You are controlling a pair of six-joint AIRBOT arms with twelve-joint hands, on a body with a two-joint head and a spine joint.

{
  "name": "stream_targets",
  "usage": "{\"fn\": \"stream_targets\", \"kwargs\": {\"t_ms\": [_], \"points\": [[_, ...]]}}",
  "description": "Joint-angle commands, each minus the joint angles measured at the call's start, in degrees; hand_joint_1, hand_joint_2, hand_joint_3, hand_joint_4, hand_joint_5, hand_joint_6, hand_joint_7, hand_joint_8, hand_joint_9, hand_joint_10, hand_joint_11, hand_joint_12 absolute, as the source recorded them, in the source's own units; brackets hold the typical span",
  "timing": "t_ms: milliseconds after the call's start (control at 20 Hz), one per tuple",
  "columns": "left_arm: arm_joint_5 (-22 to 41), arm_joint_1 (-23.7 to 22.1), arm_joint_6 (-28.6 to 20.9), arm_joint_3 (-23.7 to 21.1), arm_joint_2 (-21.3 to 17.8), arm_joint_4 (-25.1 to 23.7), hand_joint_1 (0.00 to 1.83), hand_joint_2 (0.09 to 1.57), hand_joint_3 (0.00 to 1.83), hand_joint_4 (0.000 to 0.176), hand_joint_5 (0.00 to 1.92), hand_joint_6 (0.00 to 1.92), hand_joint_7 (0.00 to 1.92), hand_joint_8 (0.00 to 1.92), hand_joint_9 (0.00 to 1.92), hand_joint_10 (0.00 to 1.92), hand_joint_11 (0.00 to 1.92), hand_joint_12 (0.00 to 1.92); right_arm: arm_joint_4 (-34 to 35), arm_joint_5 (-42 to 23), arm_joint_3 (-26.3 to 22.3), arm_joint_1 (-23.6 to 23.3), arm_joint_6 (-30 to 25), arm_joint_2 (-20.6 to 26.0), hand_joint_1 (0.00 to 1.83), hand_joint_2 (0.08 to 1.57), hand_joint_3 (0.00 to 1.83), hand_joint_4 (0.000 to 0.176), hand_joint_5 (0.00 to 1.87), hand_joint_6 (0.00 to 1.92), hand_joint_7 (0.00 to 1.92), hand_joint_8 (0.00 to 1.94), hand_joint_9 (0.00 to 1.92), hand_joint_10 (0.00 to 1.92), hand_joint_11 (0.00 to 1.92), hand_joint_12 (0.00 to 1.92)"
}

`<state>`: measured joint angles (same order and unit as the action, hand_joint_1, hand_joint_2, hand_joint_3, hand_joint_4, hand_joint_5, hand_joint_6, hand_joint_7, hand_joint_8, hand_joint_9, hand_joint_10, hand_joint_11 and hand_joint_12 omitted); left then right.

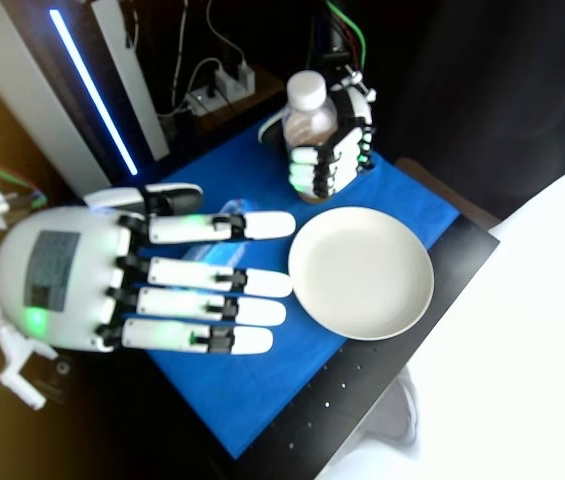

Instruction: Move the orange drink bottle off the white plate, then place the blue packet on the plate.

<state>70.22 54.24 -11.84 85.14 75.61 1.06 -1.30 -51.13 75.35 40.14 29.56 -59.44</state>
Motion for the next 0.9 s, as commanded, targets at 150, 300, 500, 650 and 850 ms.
{"fn": "stream_targets", "kwargs": {"t_ms": [150,300,500,650,850], "points": [[8.5,0.5,-0.8,-0.6,0.4,1.5,1.35,1.20,0.00,0.000,0.83,1.16,0.62,1.38,0.85,1.33,0.88,0.84,1.3,-7.0,0.3,-1.1,-0.4,-0.1,0.61,0.78,0.01,0.166,0.00,0.00,0.20,0.00,0.18,0.00,0.00,0.70],[8.8,0.6,-0.8,-0.8,0.3,1.5,1.22,1.20,0.00,0.000,0.87,1.11,0.74,1.38,0.77,1.01,0.73,0.96,1.3,-7.0,0.2,-1.1,-0.4,-0.1,0.59,0.78,0.01,0.166,0.00,0.00,0.19,0.00,0.16,0.00,0.00,0.70],[9.5,1.0,-0.6,-1.6,-0.1,1.2,1.18,1.23,0.00,0.000,0.73,1.19,0.79,1.46,0.59,1.23,0.34,1.50,1.3,-7.0,0.2,-1.1,-0.4,-0.1,0.60,0.78,0.00,0.162,0.00,0.00,0.20,0.00,0.17,0.00,0.00,0.72],[10.2,1.4,0.2,-2.6,-0.8,1.1,1.07,0.99,0.00,0.000,0.65,0.27,0.59,0.85,0.36,1.26,0.02,1.77,1.3,-7.0,0.2,-1.1,-0.4,-0.1,0.58,0.77,0.00,0.173,0.00,0.00,0.18,0.00,0.16,0.00,0.00,0.69],[10.8,1.5,1.6,-3.4,-1.7,1.0,0.92,1.00,0.00,0.009,0.31,0.00,0.52,0.18,0.17,0.76,0.00,1.54,1.3,-7.0,0.2,-1.1,-0.4,-0.1,0.59,0.78,0.00,0.159,0.00,0.00,0.19,0.00,0.16,0.00,0.00,0.69]]}}
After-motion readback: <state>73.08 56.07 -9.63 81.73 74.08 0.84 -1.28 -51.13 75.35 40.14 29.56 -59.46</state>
